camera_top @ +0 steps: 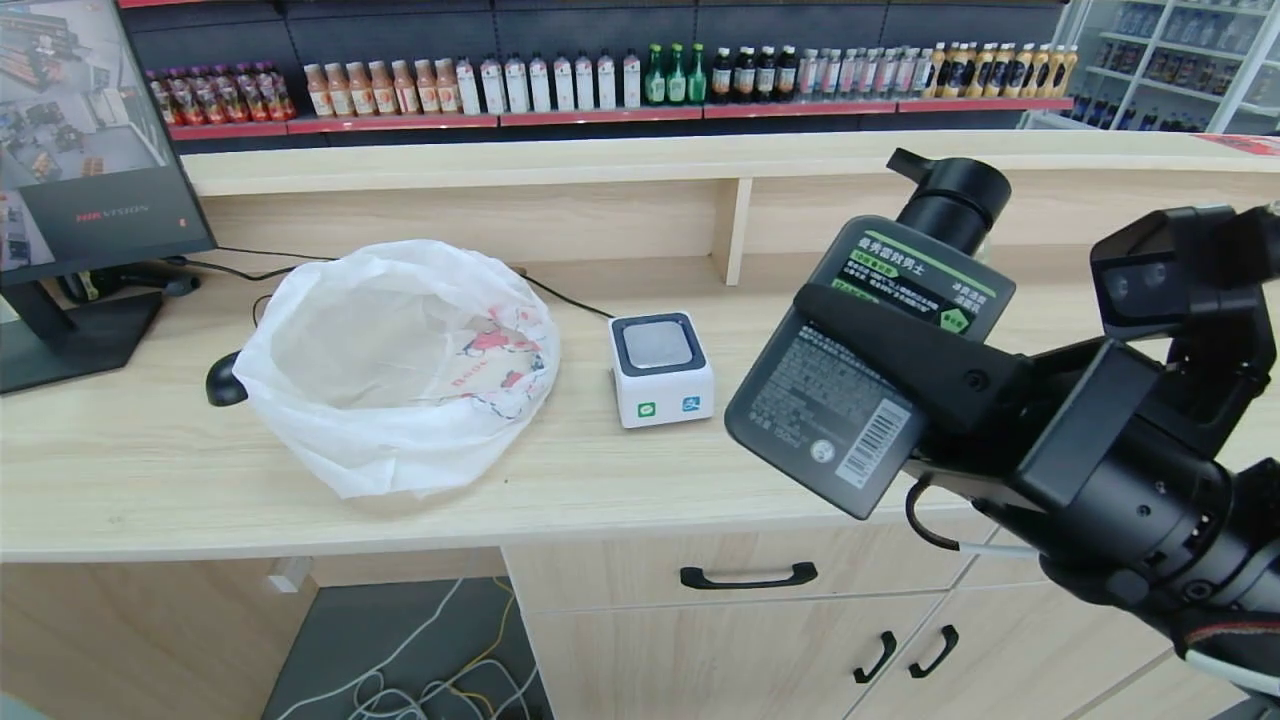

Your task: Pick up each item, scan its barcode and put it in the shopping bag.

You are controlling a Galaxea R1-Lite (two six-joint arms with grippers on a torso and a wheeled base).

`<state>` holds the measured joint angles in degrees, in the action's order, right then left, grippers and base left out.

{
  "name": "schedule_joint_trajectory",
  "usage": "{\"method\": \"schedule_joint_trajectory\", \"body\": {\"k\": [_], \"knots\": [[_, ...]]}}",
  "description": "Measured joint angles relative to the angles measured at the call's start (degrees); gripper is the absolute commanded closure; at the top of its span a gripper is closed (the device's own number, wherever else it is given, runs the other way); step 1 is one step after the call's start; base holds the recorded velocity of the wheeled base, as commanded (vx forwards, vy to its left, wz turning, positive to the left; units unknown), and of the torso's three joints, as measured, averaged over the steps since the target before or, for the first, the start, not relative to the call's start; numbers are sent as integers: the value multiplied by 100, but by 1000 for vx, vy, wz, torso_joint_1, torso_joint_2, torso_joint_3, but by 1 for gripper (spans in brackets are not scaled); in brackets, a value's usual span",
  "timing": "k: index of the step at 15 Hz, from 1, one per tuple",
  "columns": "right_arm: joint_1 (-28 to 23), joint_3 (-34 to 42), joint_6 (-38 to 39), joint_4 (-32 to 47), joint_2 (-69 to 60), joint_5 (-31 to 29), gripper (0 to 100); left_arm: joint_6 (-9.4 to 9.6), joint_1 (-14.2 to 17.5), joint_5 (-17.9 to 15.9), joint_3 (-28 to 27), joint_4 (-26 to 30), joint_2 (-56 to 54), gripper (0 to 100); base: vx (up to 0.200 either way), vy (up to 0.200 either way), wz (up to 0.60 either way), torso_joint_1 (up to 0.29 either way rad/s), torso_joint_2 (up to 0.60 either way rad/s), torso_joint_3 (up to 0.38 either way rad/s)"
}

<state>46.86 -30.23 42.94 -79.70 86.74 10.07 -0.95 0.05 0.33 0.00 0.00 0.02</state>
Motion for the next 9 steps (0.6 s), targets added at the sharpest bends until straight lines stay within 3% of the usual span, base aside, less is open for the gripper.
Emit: {"method": "schedule_joint_trajectory", "body": {"k": [9], "knots": [[167, -28, -33, -202, 30, -15, 100, 2, 2, -1, 0, 0, 0, 0, 0, 0, 0, 0, 0, 0]]}}
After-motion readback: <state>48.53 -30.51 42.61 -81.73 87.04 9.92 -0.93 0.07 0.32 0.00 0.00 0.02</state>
